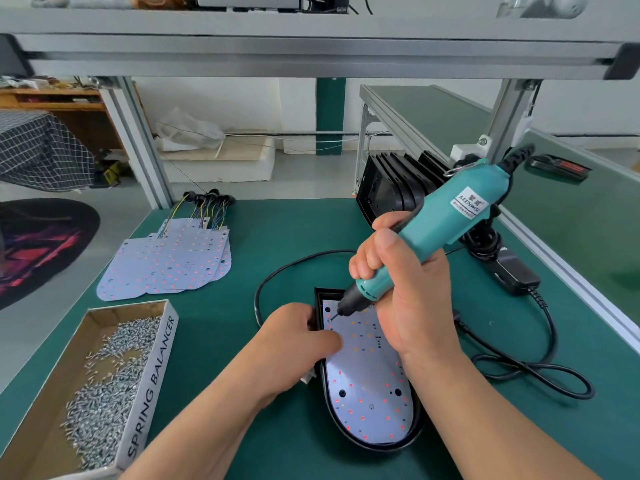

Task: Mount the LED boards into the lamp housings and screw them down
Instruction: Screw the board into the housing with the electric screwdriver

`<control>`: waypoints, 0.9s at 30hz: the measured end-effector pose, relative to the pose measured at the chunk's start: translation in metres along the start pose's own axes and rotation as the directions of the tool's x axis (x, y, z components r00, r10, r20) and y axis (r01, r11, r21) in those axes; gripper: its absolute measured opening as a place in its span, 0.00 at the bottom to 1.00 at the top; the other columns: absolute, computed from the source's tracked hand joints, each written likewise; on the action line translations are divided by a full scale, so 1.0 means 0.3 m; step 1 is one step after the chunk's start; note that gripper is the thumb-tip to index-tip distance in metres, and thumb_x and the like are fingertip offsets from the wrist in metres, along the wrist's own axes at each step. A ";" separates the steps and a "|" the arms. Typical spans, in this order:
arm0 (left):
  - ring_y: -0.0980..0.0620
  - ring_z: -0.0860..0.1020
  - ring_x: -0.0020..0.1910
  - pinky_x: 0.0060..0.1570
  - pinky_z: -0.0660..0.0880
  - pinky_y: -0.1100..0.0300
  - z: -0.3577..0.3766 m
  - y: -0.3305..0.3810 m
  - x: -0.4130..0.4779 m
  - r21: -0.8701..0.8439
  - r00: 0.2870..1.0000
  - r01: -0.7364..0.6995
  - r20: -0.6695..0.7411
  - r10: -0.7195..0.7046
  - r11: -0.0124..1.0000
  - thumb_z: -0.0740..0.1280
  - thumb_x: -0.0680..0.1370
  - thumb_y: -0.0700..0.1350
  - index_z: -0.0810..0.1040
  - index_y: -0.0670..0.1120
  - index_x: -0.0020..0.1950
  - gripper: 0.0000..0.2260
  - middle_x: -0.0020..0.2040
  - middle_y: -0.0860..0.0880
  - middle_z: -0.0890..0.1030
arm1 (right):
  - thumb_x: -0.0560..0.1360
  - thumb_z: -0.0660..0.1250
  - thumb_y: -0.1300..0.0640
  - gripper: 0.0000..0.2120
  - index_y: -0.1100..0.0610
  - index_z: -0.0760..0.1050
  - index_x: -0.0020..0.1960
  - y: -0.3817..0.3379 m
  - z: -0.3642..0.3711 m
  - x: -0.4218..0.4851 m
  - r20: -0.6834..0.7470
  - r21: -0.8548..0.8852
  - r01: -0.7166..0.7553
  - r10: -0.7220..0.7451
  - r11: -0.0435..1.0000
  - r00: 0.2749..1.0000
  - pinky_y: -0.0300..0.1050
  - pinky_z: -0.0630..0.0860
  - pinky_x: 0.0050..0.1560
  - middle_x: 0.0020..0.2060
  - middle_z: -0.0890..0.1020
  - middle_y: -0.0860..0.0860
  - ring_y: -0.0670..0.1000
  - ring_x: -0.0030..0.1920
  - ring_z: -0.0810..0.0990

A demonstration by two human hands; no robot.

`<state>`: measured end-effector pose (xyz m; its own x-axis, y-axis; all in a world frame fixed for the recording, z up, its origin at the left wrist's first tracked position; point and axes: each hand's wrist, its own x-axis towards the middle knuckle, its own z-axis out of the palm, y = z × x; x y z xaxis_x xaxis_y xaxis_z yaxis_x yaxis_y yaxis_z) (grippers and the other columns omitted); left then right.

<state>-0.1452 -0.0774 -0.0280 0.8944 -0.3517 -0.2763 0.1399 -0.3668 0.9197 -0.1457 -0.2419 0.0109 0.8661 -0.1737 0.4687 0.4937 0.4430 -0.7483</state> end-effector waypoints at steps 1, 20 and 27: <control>0.48 0.71 0.39 0.42 0.65 0.49 0.001 0.002 0.000 -0.002 1.000 0.000 -0.002 0.000 1.000 0.70 0.67 0.50 0.75 0.31 0.51 0.24 0.41 0.46 0.75 | 0.79 0.68 0.61 0.05 0.51 0.79 0.50 0.003 0.000 -0.003 0.026 -0.012 0.010 -0.010 1.000 1.000 0.47 0.74 0.40 0.32 0.72 0.50 0.52 0.33 0.71; 0.47 0.69 0.37 0.40 0.65 0.49 0.006 0.003 0.000 0.033 0.999 0.000 -0.040 0.001 0.999 0.69 0.68 0.51 0.74 0.30 0.51 0.25 0.39 0.45 0.73 | 0.78 0.71 0.58 0.05 0.49 0.80 0.51 0.026 0.006 0.005 0.125 -0.030 0.000 0.004 1.000 0.992 0.48 0.72 0.39 0.32 0.74 0.48 0.52 0.32 0.71; 0.48 0.69 0.37 0.40 0.66 0.50 0.005 -0.005 0.005 0.057 0.999 -0.002 -0.045 0.004 0.998 0.69 0.69 0.51 0.73 0.32 0.49 0.22 0.39 0.46 0.73 | 0.79 0.70 0.61 0.08 0.48 0.78 0.49 0.033 -0.007 0.013 0.209 -0.020 -0.060 0.063 0.998 0.976 0.47 0.72 0.39 0.33 0.74 0.47 0.51 0.32 0.71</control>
<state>-0.1446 -0.0788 -0.0304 0.9133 -0.3141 -0.2593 0.1136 -0.4150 0.9027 -0.1373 -0.2401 0.0042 0.8604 0.0421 0.5079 0.4419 0.4347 -0.7847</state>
